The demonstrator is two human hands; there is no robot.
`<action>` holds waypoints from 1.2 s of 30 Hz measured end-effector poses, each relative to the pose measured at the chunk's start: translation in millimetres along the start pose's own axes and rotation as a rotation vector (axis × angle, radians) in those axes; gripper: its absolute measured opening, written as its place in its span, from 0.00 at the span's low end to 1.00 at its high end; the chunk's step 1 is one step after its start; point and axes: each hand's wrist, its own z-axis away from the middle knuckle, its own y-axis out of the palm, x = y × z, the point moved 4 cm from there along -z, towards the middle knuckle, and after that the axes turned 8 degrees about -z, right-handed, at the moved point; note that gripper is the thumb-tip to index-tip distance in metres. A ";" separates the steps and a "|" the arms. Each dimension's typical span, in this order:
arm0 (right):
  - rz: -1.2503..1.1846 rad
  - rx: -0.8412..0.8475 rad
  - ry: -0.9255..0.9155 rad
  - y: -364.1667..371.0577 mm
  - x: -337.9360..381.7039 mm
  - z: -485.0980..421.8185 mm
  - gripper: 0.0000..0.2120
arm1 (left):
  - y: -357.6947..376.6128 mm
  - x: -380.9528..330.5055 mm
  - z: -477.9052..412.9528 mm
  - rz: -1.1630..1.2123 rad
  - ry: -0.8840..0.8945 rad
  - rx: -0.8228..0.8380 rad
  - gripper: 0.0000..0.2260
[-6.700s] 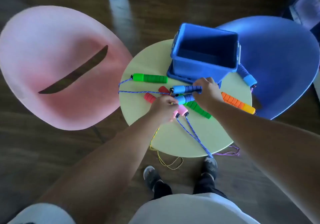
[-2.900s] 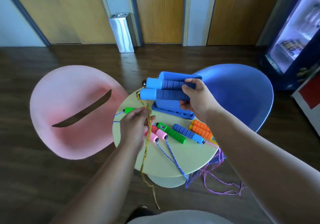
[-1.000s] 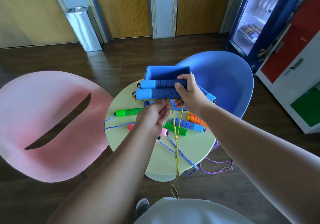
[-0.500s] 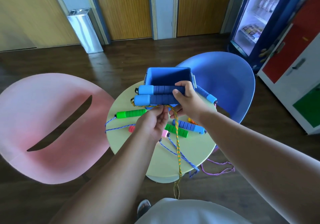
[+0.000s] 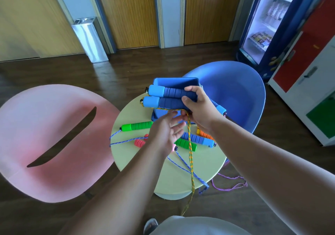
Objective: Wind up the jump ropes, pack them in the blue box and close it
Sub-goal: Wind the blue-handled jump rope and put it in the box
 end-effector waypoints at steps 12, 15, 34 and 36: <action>0.038 -0.023 0.037 -23.7 13.6 -12.2 0.16 | 8.4 -20.4 35.2 -0.985 0.290 -0.004 0.11; 0.166 0.069 -0.007 -18.7 15.2 -2.6 0.16 | 8.1 -75.3 40.9 -1.045 0.465 0.001 0.15; 0.183 0.063 -0.420 -2.7 43.9 54.1 0.07 | 56.6 -191.0 32.4 -1.650 0.779 0.274 0.11; 0.184 0.100 -0.406 -4.0 43.5 56.5 0.07 | 58.8 -189.8 31.6 -1.645 0.756 0.303 0.12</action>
